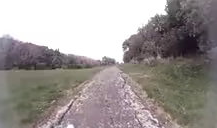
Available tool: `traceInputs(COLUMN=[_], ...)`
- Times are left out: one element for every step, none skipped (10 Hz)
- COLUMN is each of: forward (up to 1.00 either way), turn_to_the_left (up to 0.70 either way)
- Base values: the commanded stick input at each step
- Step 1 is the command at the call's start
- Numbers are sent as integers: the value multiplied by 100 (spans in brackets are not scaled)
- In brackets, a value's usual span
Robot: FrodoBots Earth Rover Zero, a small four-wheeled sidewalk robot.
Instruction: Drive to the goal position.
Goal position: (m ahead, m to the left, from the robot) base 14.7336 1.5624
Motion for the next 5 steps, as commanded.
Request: traceInputs(forward=[84,84,84,85,85], turn_to_the_left=[-2,-7,-25,-23,0])
